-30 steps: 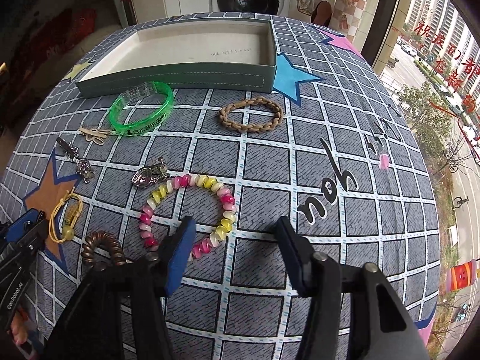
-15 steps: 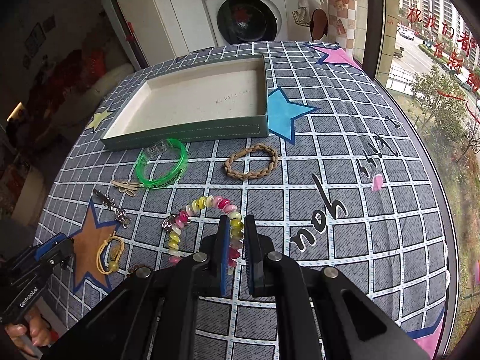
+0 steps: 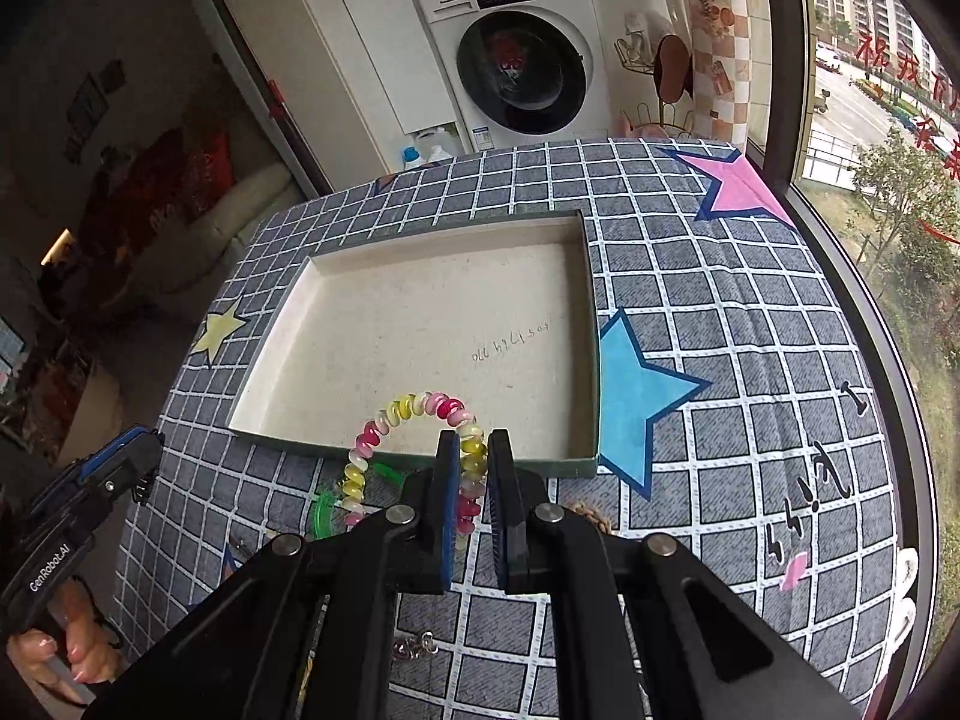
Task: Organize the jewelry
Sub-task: 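Carry the claw clip into the tray and open the left gripper while the right gripper drops the bracelet there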
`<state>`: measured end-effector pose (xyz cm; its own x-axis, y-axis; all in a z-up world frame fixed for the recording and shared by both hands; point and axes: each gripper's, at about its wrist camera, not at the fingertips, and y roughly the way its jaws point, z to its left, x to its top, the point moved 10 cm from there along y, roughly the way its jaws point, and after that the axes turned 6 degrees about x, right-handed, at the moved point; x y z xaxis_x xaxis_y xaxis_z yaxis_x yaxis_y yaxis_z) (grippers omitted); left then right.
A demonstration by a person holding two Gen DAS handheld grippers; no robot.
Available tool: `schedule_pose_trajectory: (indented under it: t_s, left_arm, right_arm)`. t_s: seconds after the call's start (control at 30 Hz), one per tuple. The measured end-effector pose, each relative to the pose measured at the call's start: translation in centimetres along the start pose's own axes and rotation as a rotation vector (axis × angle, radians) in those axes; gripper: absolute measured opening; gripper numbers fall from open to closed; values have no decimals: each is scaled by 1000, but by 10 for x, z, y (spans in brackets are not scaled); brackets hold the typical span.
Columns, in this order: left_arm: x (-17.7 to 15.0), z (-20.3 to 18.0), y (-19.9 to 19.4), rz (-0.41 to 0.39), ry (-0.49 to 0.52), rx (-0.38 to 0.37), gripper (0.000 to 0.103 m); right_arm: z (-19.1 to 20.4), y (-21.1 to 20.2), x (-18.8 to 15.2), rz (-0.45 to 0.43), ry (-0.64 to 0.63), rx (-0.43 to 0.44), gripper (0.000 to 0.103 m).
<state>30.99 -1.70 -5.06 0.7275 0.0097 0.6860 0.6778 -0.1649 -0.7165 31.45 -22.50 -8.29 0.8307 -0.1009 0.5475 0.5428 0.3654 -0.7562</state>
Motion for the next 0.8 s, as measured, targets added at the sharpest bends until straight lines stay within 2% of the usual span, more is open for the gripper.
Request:
schedule_pose_trajectory:
  t_s: [0.17, 0.37, 0.53, 0.8]
  left_arm:
    - [20, 5, 58, 54, -12, 46, 37]
    - [28, 5, 114, 97, 9, 89, 37]
    - [22, 4, 144, 119, 44, 132, 37]
    - [11, 10, 162, 141, 87, 222, 37]
  right_arm:
    - [-6, 34, 36, 8, -8, -19, 10]
    - [-20, 78, 57, 39, 12, -39, 10]
    - [-29, 109, 59, 69, 21, -59, 10]
    - [-43, 133, 44, 112, 11, -103, 10]
